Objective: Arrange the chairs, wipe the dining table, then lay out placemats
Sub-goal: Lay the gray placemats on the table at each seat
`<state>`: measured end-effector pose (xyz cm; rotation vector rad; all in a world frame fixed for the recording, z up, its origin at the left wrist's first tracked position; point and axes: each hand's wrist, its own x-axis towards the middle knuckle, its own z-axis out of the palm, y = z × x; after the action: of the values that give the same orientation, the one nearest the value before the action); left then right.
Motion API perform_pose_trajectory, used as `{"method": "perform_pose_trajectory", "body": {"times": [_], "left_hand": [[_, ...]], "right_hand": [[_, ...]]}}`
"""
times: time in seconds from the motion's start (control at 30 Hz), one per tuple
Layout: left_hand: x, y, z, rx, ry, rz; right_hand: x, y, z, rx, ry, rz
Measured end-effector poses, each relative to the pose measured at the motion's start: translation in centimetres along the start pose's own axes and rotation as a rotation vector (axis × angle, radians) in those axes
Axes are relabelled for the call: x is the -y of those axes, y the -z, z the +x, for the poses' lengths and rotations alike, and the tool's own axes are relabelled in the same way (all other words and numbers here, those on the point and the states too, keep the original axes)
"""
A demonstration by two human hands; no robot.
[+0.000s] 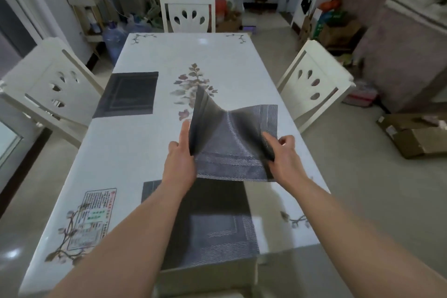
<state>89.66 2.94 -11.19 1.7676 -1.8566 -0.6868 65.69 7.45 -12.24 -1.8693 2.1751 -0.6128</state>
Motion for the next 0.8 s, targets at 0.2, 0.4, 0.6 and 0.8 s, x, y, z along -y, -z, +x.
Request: {"method": "perform_pose_trajectory", "body": {"times": [0.2,0.4,0.6,0.8], "left_hand": [[-6.2,-4.6,-7.0,0.006,-0.014,-0.051],[-13.8,-10.4,-12.8,-0.008,-0.017,-0.026],[-19.9,-14.7,-14.4,-0.018,-0.056,-0.008],[-24.2,-18.0,-12.0,-0.013,-0.062,0.052]], "right_hand": [[-7.3,5.4,-5.5,0.045,-0.047,0.070],[-16.0,11.0,-10.1,0.014,0.012,0.126],[-21.6,15.0,-11.7,-0.001,-0.028,0.146],[-26.3,17.1,-9.4,-0.009,-0.023,0.088]]}}
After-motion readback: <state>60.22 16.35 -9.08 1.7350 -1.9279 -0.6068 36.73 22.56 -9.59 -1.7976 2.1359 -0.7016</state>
